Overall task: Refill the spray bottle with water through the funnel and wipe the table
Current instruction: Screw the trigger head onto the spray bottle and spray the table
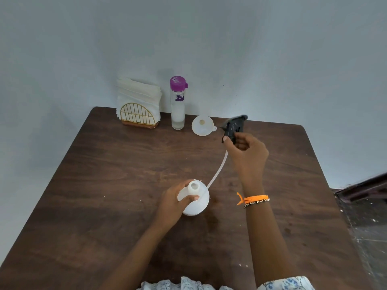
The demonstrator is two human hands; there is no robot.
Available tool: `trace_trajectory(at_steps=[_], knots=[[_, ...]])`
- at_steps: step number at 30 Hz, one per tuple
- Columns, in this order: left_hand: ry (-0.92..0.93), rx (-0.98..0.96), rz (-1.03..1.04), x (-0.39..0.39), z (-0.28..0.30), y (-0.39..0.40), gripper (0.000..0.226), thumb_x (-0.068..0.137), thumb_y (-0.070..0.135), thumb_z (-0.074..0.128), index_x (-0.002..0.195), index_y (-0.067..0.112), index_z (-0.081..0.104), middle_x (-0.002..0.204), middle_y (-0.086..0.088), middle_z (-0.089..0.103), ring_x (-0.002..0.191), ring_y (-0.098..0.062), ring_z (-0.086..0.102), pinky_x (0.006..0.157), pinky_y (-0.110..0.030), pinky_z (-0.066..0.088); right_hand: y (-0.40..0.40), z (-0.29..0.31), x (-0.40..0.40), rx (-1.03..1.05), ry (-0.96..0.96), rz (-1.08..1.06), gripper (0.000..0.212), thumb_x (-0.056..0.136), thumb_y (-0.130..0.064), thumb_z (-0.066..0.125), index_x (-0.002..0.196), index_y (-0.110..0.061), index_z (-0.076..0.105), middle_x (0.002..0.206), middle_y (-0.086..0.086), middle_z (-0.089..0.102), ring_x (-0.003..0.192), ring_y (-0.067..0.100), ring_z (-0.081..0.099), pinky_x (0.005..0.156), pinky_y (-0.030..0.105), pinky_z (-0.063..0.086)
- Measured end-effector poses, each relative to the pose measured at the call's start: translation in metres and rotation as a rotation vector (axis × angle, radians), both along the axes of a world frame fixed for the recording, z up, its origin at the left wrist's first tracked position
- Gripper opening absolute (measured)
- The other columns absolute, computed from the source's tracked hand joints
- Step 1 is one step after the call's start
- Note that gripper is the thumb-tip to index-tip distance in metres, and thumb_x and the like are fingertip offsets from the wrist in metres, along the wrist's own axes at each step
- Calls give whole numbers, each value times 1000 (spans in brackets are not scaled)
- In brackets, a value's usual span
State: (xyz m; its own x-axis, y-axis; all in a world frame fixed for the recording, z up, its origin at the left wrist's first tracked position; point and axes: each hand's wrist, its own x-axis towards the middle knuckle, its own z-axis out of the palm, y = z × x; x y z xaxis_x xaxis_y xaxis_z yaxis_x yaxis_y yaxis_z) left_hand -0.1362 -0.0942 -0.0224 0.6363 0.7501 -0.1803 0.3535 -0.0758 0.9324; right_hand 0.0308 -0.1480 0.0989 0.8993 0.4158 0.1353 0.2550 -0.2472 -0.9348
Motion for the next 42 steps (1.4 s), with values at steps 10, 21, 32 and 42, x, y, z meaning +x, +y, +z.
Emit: trace_trajectory(at_steps=[10, 21, 32, 42], knots=[[40, 15, -31, 0, 1, 0, 40, 78, 31, 71, 116, 24, 61, 118, 10, 60, 107, -14, 55, 84, -17, 45, 7, 53, -15, 200, -158, 45, 19, 76, -14, 73, 93, -8, 70, 76, -2, 67, 63, -6, 61, 61, 2, 42], [13, 29, -33, 0, 1, 2, 36, 77, 28, 72, 112, 25, 63, 111, 12, 61, 102, -10, 57, 77, -11, 43, 10, 45, -24, 228, -246, 111, 23, 75, -13, 74, 97, -7, 69, 83, 5, 69, 70, 11, 66, 68, 15, 52], [32, 50, -49, 1, 3, 3, 34, 79, 28, 71, 111, 25, 62, 108, 18, 57, 100, -7, 55, 72, -6, 39, 5, 47, -28, 264, -297, 126, 22, 75, -11, 74, 96, -9, 69, 81, 1, 66, 72, 6, 64, 68, 13, 51], [19, 68, -48, 1, 0, 5, 37, 76, 29, 73, 111, 20, 65, 113, 4, 65, 103, -14, 59, 87, -27, 48, -5, 5, -34, 145, -125, 284, 26, 74, -8, 75, 99, -12, 68, 91, 2, 71, 77, 9, 68, 72, 17, 54]])
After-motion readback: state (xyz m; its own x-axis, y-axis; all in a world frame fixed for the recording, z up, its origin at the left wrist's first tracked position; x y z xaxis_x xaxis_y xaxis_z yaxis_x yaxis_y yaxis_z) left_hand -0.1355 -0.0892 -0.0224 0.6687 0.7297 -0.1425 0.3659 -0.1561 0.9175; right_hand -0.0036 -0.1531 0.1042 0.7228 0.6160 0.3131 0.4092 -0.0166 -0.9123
